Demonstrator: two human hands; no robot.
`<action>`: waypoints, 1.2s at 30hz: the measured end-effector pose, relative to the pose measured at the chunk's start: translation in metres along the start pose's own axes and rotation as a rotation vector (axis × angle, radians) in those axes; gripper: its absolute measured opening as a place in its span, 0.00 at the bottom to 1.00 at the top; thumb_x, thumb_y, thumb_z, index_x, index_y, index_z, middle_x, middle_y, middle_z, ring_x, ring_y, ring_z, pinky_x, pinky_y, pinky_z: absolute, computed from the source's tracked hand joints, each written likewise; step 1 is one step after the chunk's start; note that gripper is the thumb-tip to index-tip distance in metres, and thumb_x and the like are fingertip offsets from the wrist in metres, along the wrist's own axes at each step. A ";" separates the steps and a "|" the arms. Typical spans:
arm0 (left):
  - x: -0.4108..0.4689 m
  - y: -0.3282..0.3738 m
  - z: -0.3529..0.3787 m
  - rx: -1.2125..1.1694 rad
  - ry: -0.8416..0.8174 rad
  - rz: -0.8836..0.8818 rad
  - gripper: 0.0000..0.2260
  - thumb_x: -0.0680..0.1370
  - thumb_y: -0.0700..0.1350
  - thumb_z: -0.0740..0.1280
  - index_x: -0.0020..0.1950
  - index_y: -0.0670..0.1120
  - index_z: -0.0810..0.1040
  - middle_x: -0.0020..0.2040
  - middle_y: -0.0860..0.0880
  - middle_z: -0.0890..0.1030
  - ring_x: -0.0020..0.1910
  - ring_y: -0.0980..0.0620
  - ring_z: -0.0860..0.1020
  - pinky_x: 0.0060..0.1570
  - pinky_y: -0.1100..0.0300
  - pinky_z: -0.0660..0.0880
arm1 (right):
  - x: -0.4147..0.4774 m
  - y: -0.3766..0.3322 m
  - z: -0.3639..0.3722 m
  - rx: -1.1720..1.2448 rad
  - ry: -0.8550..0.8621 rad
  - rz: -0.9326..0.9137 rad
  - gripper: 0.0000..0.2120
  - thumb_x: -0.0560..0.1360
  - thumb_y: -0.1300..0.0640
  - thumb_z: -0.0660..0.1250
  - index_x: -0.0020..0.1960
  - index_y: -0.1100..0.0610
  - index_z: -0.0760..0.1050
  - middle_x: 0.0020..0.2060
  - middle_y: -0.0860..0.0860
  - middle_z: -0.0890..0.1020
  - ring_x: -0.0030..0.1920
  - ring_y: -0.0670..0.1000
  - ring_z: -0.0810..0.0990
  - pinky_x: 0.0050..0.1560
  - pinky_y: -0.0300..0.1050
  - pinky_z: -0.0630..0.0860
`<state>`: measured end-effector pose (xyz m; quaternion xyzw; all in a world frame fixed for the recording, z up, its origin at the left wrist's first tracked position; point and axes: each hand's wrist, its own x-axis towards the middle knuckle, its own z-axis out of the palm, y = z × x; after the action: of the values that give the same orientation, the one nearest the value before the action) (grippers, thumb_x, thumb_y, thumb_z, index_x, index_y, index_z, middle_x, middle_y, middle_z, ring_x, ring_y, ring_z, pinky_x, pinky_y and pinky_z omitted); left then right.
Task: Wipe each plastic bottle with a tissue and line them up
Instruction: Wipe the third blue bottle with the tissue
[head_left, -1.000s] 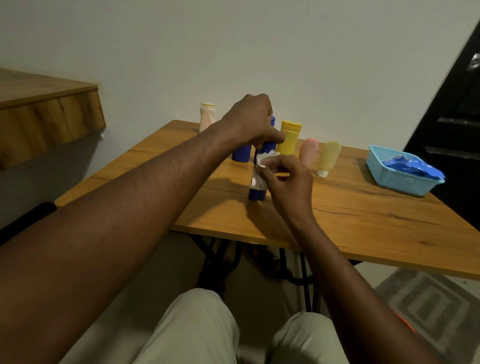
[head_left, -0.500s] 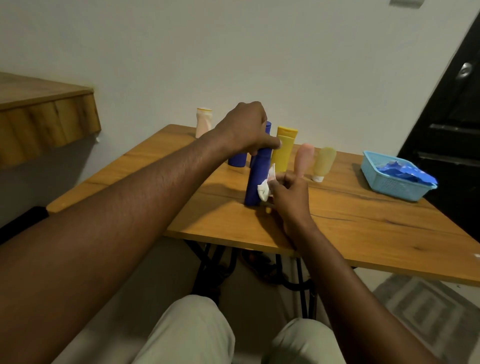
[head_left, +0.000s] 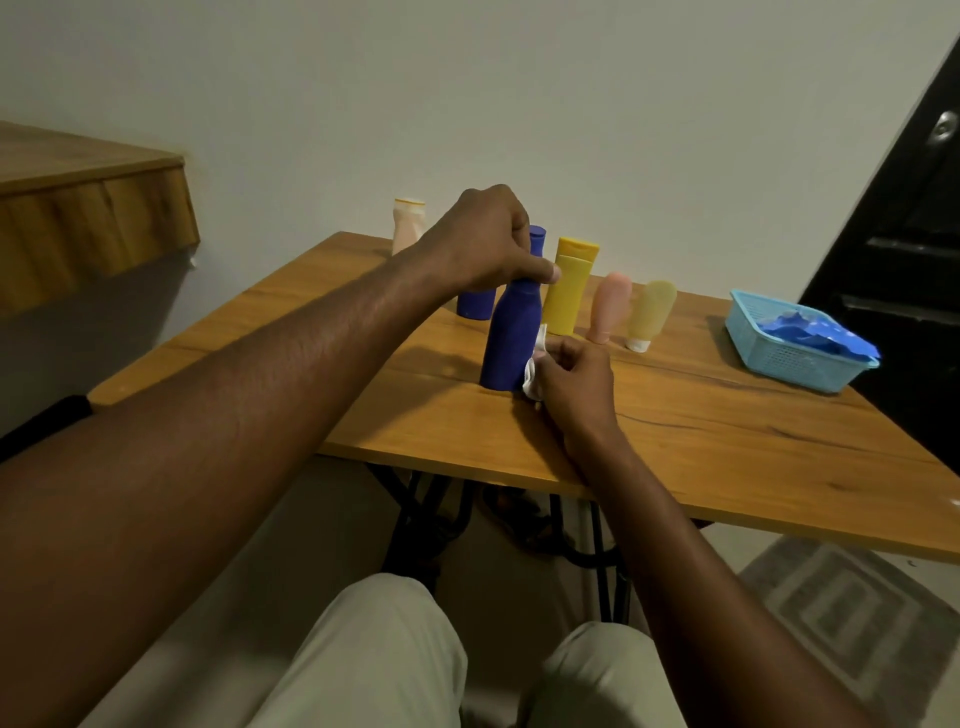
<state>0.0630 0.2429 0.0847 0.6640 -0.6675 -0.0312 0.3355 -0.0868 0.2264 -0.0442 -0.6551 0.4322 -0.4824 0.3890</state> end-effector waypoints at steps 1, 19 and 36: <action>0.000 0.000 -0.001 0.002 -0.008 -0.001 0.19 0.72 0.56 0.79 0.48 0.42 0.84 0.43 0.50 0.83 0.36 0.57 0.77 0.34 0.66 0.70 | -0.002 0.000 0.000 -0.020 -0.015 0.003 0.11 0.79 0.62 0.63 0.52 0.54 0.83 0.46 0.49 0.86 0.49 0.52 0.84 0.47 0.54 0.83; -0.013 0.005 0.002 -0.153 -0.098 0.013 0.12 0.76 0.47 0.76 0.58 0.44 0.85 0.52 0.48 0.85 0.52 0.49 0.82 0.49 0.57 0.77 | 0.022 -0.067 -0.033 -0.106 0.256 -0.430 0.09 0.78 0.64 0.67 0.51 0.54 0.83 0.43 0.45 0.83 0.46 0.44 0.81 0.48 0.41 0.81; -0.017 -0.015 0.009 -0.268 0.071 -0.046 0.15 0.70 0.47 0.81 0.54 0.44 0.85 0.47 0.49 0.86 0.49 0.51 0.83 0.47 0.58 0.78 | 0.027 -0.098 -0.032 -0.999 -0.161 -0.652 0.24 0.77 0.68 0.66 0.71 0.55 0.74 0.62 0.56 0.74 0.63 0.57 0.70 0.59 0.52 0.73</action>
<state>0.0694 0.2527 0.0633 0.6291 -0.6295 -0.1045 0.4439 -0.0950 0.2294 0.0622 -0.8918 0.3525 -0.2644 -0.1027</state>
